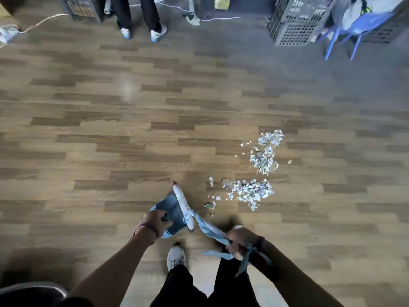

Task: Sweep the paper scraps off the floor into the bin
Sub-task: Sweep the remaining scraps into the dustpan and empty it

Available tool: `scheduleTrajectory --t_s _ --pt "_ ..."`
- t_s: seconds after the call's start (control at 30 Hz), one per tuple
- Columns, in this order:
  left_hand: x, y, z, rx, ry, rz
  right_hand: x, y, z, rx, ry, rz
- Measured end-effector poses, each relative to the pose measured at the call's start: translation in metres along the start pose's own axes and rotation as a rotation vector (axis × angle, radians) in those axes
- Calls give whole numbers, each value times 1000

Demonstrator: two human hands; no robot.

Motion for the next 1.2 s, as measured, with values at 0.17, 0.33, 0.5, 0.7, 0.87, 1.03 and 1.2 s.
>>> scheduleTrajectory --t_s 0.17,0.33,0.5,0.7,0.87,1.03,1.2 --pt "-36 -27 -51 58 27 10 -50 -3 45 -30 -165 -41" --pt "-87 -49 -107 37 88 84 -106 -24 110 21 -188 -133" --pt "-142 -69 -163 33 183 136 -161 -47 187 43 -58 -145" --pt "-198 -93 -213 11 285 179 -213 -54 268 18 -147 -185" --pt "-238 -112 -213 -8 278 138 -237 -47 315 -40 -96 -161" --pt "-276 -120 -200 -31 244 77 -233 -38 345 -89 -184 -203" --pt "-281 -119 -174 -45 64 52 -203 -21 337 -106 -183 -213"
Point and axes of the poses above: each hand's wrist, its own y-axis away from the middle knuckle, its own z-axis out of the back of the hand, x = y × z, the point moved 2 cm from there along -y, towards the middle knuckle, and after that the axes turned 14 degrees about y, right-handed, at the moved point
